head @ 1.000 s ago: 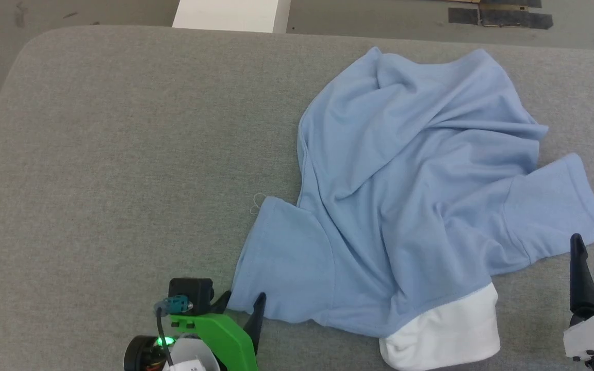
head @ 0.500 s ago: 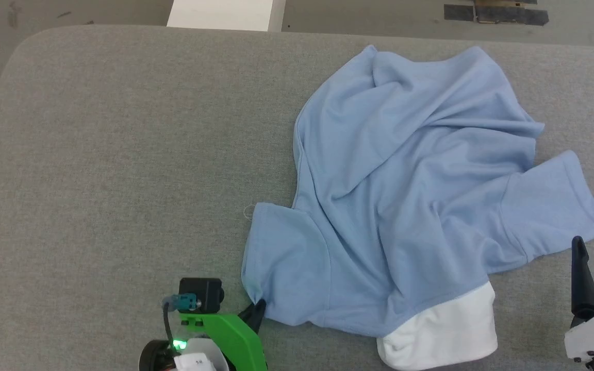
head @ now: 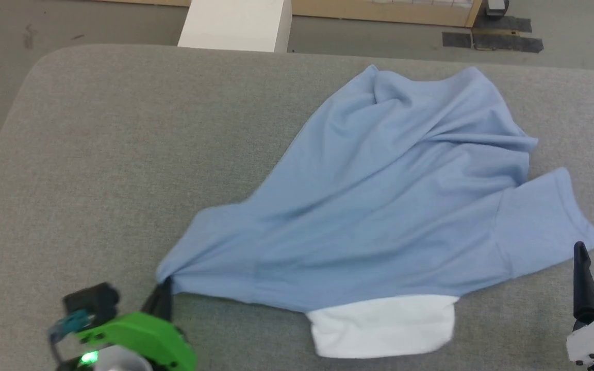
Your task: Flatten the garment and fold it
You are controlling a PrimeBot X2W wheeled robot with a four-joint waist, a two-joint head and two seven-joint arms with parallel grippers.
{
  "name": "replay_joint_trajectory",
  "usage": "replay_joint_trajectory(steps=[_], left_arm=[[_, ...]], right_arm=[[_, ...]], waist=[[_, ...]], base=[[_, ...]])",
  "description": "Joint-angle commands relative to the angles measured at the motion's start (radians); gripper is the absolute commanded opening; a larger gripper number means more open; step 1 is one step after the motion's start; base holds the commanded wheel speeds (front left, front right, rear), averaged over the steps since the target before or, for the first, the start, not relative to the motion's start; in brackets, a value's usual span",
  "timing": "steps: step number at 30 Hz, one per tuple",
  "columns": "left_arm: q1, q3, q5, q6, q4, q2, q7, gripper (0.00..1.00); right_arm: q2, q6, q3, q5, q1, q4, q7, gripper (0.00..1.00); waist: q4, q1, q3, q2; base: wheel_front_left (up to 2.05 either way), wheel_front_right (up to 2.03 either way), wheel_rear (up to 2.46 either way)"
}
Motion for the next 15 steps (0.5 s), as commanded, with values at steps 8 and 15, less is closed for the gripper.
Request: replay_joint_trajectory(steps=[8,15], left_arm=[[0.133,0.144,-0.019,0.100,-0.128,0.084,-0.026,0.00],[0.091,0.113,-0.002,0.102,-0.177,0.093,0.004,0.00]], right_arm=[[0.000,-0.002,-0.007,-0.044,0.012,-0.007,0.034,1.00],[-0.006,-0.002,0.037,-0.140,-0.013,-0.032,0.207,1.00]], waist=[[0.028,0.0000,-0.018,0.0000],[0.050,0.0000,0.014,0.0000]], base=[[0.00,0.00,0.00],[0.00,0.00,0.00]])
